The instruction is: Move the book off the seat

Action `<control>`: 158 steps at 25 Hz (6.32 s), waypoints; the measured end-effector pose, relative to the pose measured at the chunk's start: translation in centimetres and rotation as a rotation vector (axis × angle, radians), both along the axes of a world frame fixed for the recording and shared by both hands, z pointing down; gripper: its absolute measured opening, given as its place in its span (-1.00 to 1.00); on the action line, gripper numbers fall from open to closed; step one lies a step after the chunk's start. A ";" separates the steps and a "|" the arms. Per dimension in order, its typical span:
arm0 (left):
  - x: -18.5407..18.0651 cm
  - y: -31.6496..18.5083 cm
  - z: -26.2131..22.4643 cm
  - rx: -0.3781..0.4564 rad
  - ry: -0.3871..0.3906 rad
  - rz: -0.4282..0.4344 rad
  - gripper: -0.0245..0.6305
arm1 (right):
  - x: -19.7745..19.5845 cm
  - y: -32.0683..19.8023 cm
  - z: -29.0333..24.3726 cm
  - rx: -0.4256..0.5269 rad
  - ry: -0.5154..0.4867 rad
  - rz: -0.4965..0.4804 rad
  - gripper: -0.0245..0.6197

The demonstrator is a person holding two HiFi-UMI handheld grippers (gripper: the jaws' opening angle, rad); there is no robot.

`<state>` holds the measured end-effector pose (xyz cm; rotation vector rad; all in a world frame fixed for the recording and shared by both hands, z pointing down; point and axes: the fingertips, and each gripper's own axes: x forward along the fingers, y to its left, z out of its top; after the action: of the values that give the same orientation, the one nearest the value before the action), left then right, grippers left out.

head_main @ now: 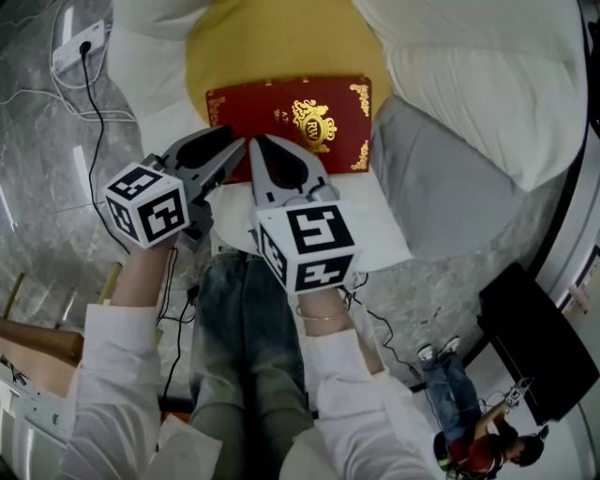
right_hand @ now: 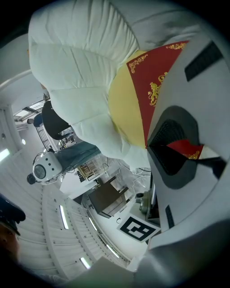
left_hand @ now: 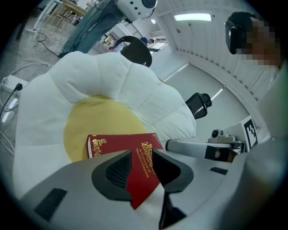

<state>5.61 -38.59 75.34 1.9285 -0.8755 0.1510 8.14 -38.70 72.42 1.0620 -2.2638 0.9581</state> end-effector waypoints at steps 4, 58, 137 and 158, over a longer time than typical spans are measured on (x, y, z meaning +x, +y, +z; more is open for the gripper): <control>-0.3 0.1 1.0 -0.039 0.040 0.003 -0.33 | 0.1 -0.2 0.3 -0.019 -0.020 0.016 -0.89; -1.1 1.4 10.3 -0.343 0.217 -0.017 0.20 | 1.5 1.3 2.9 -0.070 -0.080 0.060 -0.89; -1.6 2.8 -5.2 -0.095 0.680 -0.230 -0.19 | 1.9 0.8 -7.2 0.161 -0.027 0.043 -0.89; -7.5 7.1 -33.3 0.132 0.714 -0.347 -0.19 | -0.6 4.2 -35.3 0.386 -0.164 0.006 -0.89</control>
<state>-1.88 -31.47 42.05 1.7212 -0.7144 -0.7725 7.57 -34.54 37.08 1.1813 -2.6546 0.6418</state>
